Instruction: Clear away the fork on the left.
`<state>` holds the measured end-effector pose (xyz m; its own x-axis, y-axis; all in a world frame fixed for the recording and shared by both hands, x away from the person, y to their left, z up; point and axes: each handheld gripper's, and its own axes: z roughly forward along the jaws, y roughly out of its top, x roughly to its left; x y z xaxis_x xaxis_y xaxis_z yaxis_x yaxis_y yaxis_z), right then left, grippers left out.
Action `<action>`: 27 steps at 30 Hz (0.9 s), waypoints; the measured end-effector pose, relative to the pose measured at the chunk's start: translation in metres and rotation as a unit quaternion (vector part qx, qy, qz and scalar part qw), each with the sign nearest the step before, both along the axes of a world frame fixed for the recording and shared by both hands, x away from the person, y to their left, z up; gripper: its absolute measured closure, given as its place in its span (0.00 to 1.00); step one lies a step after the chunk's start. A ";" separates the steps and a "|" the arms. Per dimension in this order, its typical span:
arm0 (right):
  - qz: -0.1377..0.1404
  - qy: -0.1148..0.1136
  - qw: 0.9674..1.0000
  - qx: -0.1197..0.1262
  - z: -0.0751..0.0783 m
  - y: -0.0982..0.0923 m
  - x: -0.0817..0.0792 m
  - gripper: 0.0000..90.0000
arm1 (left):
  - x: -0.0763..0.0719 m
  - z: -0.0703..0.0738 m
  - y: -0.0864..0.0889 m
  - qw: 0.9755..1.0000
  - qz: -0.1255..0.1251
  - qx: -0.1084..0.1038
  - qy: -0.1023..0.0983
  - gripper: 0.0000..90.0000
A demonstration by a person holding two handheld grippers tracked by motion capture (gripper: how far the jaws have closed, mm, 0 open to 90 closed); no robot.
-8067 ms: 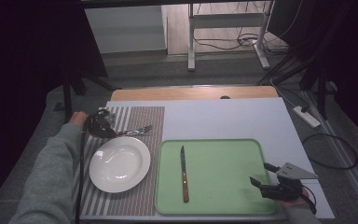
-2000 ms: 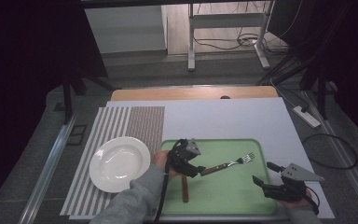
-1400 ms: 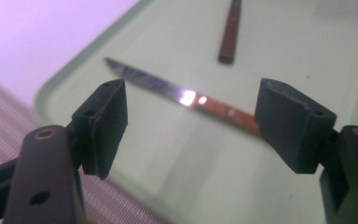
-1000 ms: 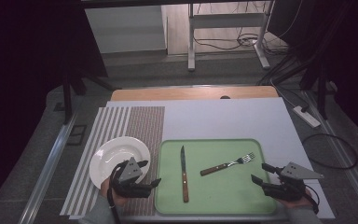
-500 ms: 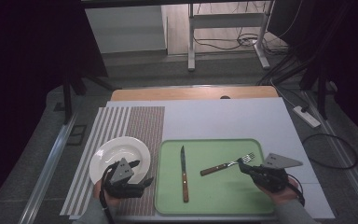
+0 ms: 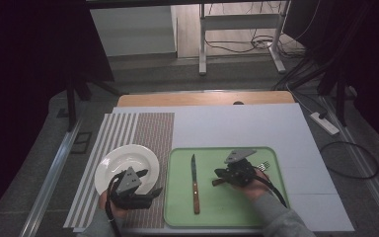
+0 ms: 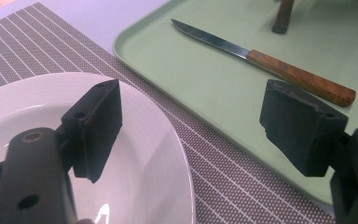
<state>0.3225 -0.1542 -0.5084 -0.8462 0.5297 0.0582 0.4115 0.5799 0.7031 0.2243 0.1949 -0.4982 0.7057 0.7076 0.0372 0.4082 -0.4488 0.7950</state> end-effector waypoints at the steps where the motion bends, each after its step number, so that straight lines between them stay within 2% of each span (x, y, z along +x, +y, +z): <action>1: 0.006 0.002 1.000 -0.014 -0.003 0.010 0.001 1.00 | 0.000 0.000 0.001 1.000 0.000 -0.002 0.002 0.24; 5: 0.009 0.009 0.999 -0.031 -0.008 0.019 0.002 1.00 | 0.001 -0.001 0.001 1.000 0.001 -0.002 0.003 0.24; 13: 0.011 0.015 0.999 -0.041 -0.010 0.018 -0.001 1.00 | 0.001 -0.001 0.002 1.000 0.001 -0.001 0.003 0.24; 15: 0.012 0.024 0.999 -0.042 -0.011 0.016 -0.003 1.00 | 0.001 -0.001 0.002 1.000 0.001 -0.001 0.004 0.24; 19: 0.011 0.029 0.999 -0.043 -0.010 0.010 -0.009 1.00 | 0.001 -0.001 0.002 1.000 -0.001 0.003 0.004 0.24; 24: 0.013 0.033 0.998 -0.049 -0.007 -0.009 -0.029 1.00 | 0.000 -0.001 0.002 1.000 0.000 0.003 0.004 0.24; 26: 0.012 0.035 0.998 -0.049 -0.007 -0.011 -0.032 1.00 | 0.000 0.000 0.002 1.000 0.000 0.003 0.003 0.24; 27: 0.011 0.038 0.998 -0.048 -0.006 -0.020 -0.039 1.00 | 0.000 0.000 0.002 1.000 0.001 0.003 0.003 0.24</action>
